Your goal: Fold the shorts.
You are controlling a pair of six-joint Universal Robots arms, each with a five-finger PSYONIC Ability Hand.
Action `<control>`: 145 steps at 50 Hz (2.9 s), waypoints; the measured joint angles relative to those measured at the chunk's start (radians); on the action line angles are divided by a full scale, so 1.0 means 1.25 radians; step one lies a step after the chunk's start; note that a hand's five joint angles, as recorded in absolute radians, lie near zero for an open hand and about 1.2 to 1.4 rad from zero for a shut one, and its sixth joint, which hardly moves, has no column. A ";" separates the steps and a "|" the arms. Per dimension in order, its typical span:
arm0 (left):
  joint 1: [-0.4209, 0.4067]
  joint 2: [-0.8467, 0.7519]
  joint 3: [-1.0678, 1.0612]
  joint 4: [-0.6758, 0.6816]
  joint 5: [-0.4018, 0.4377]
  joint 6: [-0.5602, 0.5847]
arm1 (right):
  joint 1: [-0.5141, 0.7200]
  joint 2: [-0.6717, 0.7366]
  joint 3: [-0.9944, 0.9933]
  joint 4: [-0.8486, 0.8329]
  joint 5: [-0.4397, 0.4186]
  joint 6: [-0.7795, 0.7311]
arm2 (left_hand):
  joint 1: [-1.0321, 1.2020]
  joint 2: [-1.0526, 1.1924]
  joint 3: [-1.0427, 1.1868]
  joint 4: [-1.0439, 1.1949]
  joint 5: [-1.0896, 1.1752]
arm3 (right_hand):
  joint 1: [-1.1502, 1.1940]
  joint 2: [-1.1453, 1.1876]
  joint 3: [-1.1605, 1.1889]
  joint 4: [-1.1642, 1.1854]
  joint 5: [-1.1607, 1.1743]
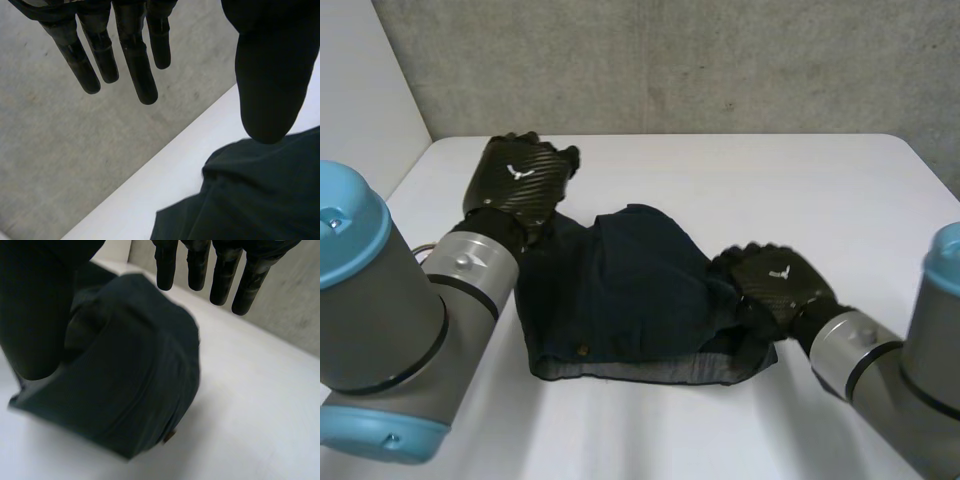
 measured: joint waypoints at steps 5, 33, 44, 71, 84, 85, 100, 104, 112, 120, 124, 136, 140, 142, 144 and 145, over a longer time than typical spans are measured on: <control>0.042 -0.014 -0.013 0.010 0.002 -0.009 | 0.016 0.065 -0.001 -0.010 0.044 -0.020 | -0.005 0.000 -0.008 -0.006 -0.008 | 0.051 0.069 0.078 0.064 0.063; 0.085 -0.047 -0.038 0.015 0.008 -0.064 | -0.230 0.402 -0.423 -0.347 -0.082 -0.483 | -0.025 0.000 -0.025 -0.028 -0.032 | 0.271 0.326 0.341 0.338 0.336; 0.086 -0.123 -0.019 0.031 0.010 -0.059 | -0.228 0.260 -0.402 -0.141 0.013 -0.303 | -0.025 0.000 -0.032 -0.032 -0.036 | -0.003 -0.004 -0.002 -0.002 0.000; 0.155 -0.489 0.257 0.102 0.160 0.004 | 0.016 -0.060 -0.053 0.168 0.073 -0.078 | -0.025 0.000 -0.032 -0.032 -0.035 | -0.003 -0.004 -0.002 -0.002 0.000; 0.156 -0.564 0.323 0.101 0.241 0.012 | 0.059 0.123 -0.029 0.001 0.074 0.057 | 0.235 -0.106 0.220 0.231 0.231 | -0.003 -0.003 0.000 -0.002 0.000; 0.156 -0.565 0.323 0.101 0.241 0.012 | 0.059 0.130 -0.031 -0.006 0.075 0.057 | 0.235 -0.106 0.220 0.231 0.231 | -0.003 -0.003 0.000 -0.002 0.000; 0.147 -0.493 0.281 0.089 0.237 0.014 | 0.030 0.083 -0.089 -0.059 0.074 0.017 | 0.577 0.275 0.635 0.650 0.618 | 0.615 0.751 0.770 0.764 0.729; 0.145 -0.347 0.216 0.065 0.232 0.012 | -0.015 -0.002 -0.114 -0.033 0.070 -0.029 | 0.577 0.275 0.635 0.650 0.618 | 0.615 0.751 0.770 0.764 0.729; 0.107 -0.046 0.127 -0.105 0.223 0.006 | -0.072 -0.122 -0.212 0.076 0.060 -0.113 | 0.577 0.276 0.636 0.653 0.619 | 0.615 0.751 0.770 0.765 0.729; 0.050 0.117 0.120 -0.307 0.219 0.006 | -0.078 -0.124 -0.362 0.229 0.021 -0.132 | 0.577 0.277 0.638 0.653 0.618 | 0.626 0.751 0.770 0.765 0.729; 0.044 0.121 0.126 -0.334 0.215 0.006 | -0.078 -0.087 -0.410 0.258 0.006 -0.132 | 0.577 0.277 0.638 0.653 0.618 | 0.626 0.751 0.770 0.765 0.729; 0.049 -0.181 0.233 -0.247 0.161 0.022 | -0.073 0.296 -0.623 0.340 0.039 -0.165 | 0.577 0.277 0.638 0.653 0.618 | 0.626 0.751 0.770 0.765 0.736; 0.051 -0.258 0.256 -0.228 0.156 0.034 | -0.071 0.362 -0.648 0.355 0.072 -0.186 | 0.577 0.277 0.638 0.653 0.618 | 0.626 0.752 0.770 0.765 0.736; 0.052 -0.312 0.270 -0.219 0.155 0.047 | -0.071 0.398 -0.656 0.359 0.097 -0.199 | 0.577 0.277 0.638 0.653 0.618 | 0.619 0.748 0.765 0.758 0.732; 0.051 -0.334 0.274 -0.217 0.155 0.052 | -0.071 0.406 -0.655 0.358 0.106 -0.201 | 0.577 0.277 0.638 0.653 0.618 | 0.556 0.666 0.695 0.684 0.668; 0.051 -0.341 0.276 -0.216 0.155 0.054 | -0.071 0.408 -0.652 0.357 0.111 -0.201 | 0.577 0.277 0.638 0.653 0.618 | 0.367 0.459 0.494 0.482 0.476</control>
